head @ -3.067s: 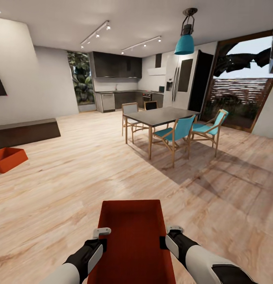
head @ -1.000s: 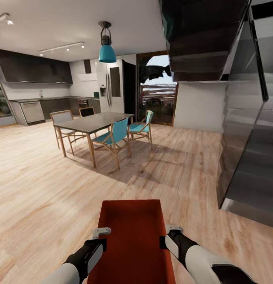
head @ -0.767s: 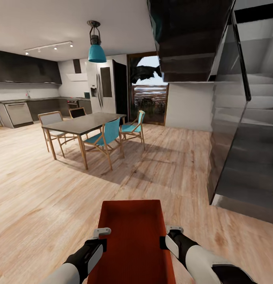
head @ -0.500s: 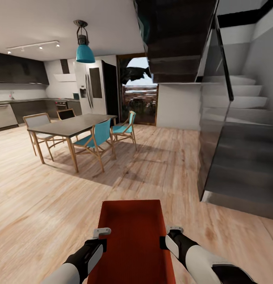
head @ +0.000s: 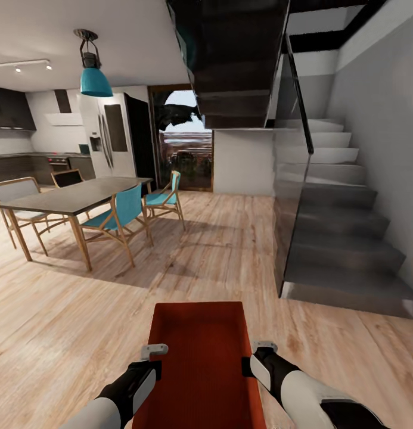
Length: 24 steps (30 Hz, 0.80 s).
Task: Move the two storage containers from the living room to the garage. In the garage, place one container on the floor and stack the other container on top of it (either order is fine).
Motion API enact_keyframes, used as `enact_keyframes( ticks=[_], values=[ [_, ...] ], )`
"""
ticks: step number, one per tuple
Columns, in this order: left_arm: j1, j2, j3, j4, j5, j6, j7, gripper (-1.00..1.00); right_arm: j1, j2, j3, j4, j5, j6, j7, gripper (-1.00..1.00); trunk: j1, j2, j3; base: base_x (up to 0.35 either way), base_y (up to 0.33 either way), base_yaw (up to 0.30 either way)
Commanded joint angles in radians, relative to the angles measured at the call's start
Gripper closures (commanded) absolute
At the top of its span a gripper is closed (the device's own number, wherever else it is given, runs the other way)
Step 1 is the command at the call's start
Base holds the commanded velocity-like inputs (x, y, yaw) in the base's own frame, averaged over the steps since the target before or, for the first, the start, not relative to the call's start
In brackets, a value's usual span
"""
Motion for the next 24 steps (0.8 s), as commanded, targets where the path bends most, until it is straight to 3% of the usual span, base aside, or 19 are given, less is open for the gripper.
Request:
enact_keyframes(
  ticks=[1,24],
  values=[
    [0.0,0.005,-0.005,0.001,0.008,0.026,0.014,1.0,-0.001,0.001,0.019,-0.005,-0.002,-0.032,-0.006,1.0,0.0,-0.001,0.0,0.0,0.0,-0.265],
    [0.0,0.005,-0.005,0.001,0.008,0.028,0.013,1.0,0.0,0.0,0.018,-0.005,-0.002,-0.032,-0.006,1.0,0.0,-0.001,0.023,0.0,0.0,-0.26]
  ],
)
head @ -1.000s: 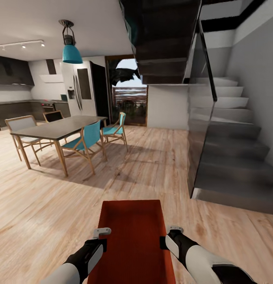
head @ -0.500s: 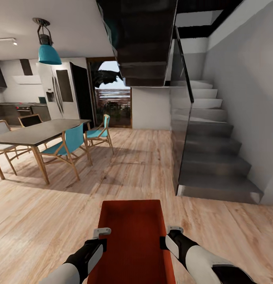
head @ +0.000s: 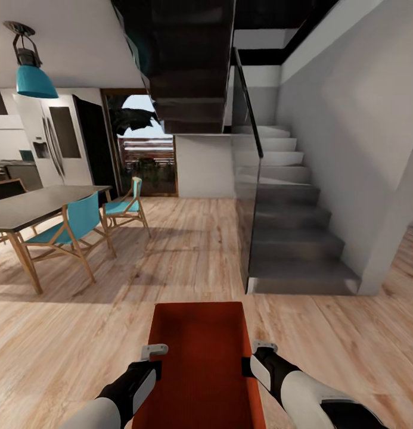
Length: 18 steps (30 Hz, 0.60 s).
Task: Move the two storage containers from the living room to the garage. In the garage, place one container on the floor and stack the other container on top of it (either order is fine).
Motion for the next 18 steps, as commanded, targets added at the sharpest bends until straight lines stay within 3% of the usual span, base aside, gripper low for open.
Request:
enact_keyframes(
  ticks=[1,9,18],
  values=[
    [0.0,0.006,-0.006,0.001,0.011,0.027,0.013,1.0,-0.001,0.0,0.019,-0.005,-0.002,-0.032,-0.006,1.0,0.0,-0.001,0.0,0.0,0.0,-0.255],
    [0.0,0.006,-0.006,0.001,0.011,0.027,0.013,1.0,0.007,0.004,0.02,-0.005,-0.002,-0.032,-0.008,1.0,0.0,-0.001,0.003,0.0,0.0,-0.131],
    [0.0,0.006,-0.006,0.0,0.011,0.027,0.014,1.0,0.007,0.003,0.019,-0.005,-0.002,-0.032,-0.008,1.0,0.0,-0.001,0.003,0.0,0.0,-0.262]
  ],
)
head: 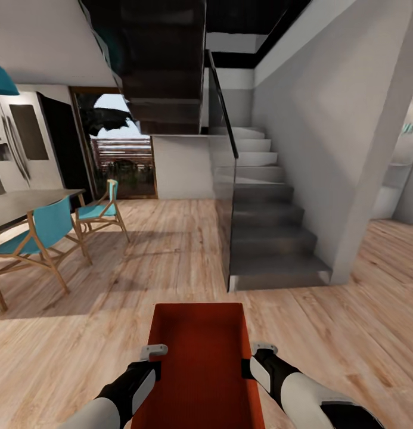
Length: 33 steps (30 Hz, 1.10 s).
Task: Move the two storage containers from the living room to the garage. In the garage, place one container on the floor and stack the other container on top of it (either order is fine).
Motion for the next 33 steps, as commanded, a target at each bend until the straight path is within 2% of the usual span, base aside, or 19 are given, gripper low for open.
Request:
enact_keyframes(
  ticks=[1,14,33],
  values=[
    [0.0,0.002,0.002,0.001,0.008,0.019,0.014,1.0,-0.001,0.0,0.028,-0.005,-0.003,-0.028,-0.006,1.0,0.0,-0.001,-0.001,0.0,0.0,-0.287],
    [0.0,0.002,0.002,0.001,0.008,0.019,0.014,1.0,0.0,0.0,0.028,-0.005,-0.003,-0.028,-0.006,1.0,0.0,-0.001,-0.001,0.0,0.0,-0.292],
    [0.0,0.002,0.002,0.001,0.008,0.019,0.013,1.0,0.005,-0.001,0.028,-0.007,-0.003,-0.029,-0.005,1.0,0.0,-0.001,0.013,0.0,0.0,-0.284]
  ],
)
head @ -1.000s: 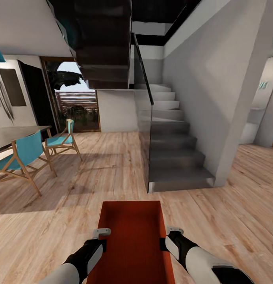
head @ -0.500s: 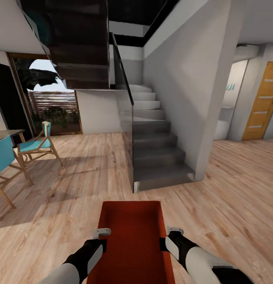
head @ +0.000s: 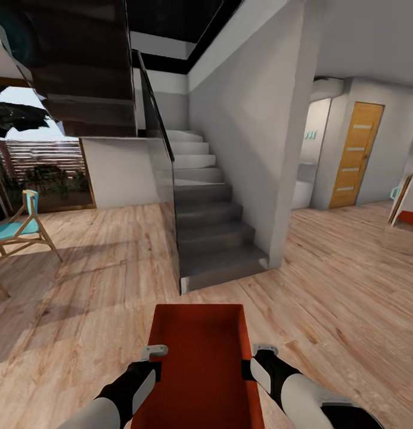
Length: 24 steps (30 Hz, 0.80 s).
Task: Move the two storage containers from the living room to the garage. In the garage, place one container on the floor and stack the other container on top of it (either order is fine).
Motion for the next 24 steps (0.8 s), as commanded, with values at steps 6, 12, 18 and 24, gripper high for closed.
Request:
enact_keyframes(
  ticks=[6,12,18,24],
  values=[
    [0.0,0.003,0.003,0.001,0.013,0.01,0.013,1.0,0.0,0.0,0.033,-0.005,-0.004,-0.034,-0.006,1.0,0.0,-0.001,0.005,0.0,0.0,-0.266],
    [0.0,0.004,0.003,0.001,0.013,0.01,-0.009,1.0,0.0,0.001,0.033,-0.005,-0.004,-0.033,-0.007,1.0,0.0,-0.001,0.009,0.067,0.0,-0.209],
    [0.0,0.008,0.003,0.003,0.012,0.013,-0.09,1.0,0.0,0.001,0.033,-0.005,-0.004,-0.033,-0.008,1.0,0.0,-0.001,0.009,0.317,0.0,-0.017],
    [0.0,0.009,0.003,0.003,0.011,0.013,-0.095,1.0,0.0,0.003,0.033,-0.004,-0.004,-0.033,-0.008,1.0,0.0,-0.001,0.009,0.34,0.0,-0.038]
  ],
)
